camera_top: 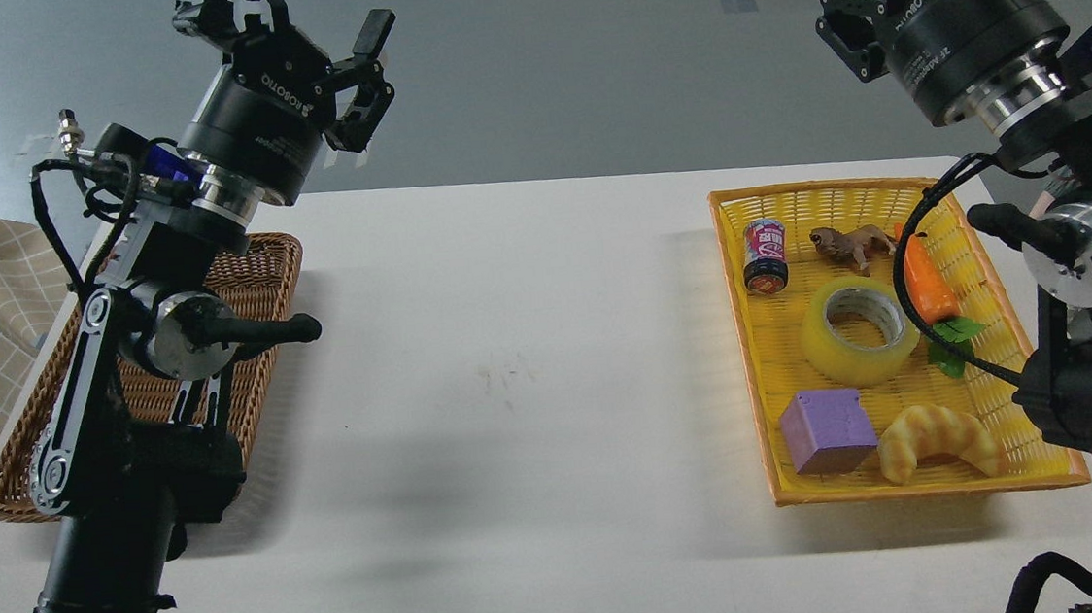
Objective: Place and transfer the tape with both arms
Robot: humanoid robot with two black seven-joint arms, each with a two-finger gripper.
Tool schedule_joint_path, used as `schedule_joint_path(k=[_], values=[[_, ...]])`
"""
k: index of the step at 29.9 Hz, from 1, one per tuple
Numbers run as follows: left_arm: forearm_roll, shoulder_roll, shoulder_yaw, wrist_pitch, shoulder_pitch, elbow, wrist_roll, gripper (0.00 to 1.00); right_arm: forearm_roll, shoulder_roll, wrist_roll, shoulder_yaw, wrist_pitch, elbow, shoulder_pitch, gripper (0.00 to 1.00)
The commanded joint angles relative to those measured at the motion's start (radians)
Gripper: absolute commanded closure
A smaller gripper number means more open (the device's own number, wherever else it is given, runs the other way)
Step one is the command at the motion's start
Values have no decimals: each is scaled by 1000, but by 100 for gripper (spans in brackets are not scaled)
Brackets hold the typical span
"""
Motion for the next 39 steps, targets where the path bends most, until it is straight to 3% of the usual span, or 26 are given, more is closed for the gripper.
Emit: schedule_joint_path(k=[1, 7, 11, 20, 23, 25, 30, 39], values=[[1, -1, 1, 6, 5, -1, 1, 2, -76, 0, 0, -10, 5, -12, 0, 1], [-4, 11, -2, 21, 10, 0, 0, 2, -279, -109, 0, -144, 5, -16, 0, 1], [-4, 11, -2, 21, 10, -1, 0, 2, -415, -248, 2, -193, 6, -18, -12, 1], [-4, 11, -2, 15, 13, -1, -2, 2, -457, -535, 12, -350, 13, -13, -26, 1], [-6, 11, -2, 12, 13, -3, -2, 2, -456, -652, 37, -418, 14, -10, -26, 1], [-6, 11, -2, 10, 13, -3, 0, 2, -457, -713, 86, -474, 26, -10, -26, 1], [-6, 16, -2, 10, 16, -3, -2, 2, -460, -779, 146, -509, 124, -15, -29, 1], [-7, 24, -5, 9, 25, -9, -2, 2, -726, -721, 161, -561, 157, -128, -44, 1]])
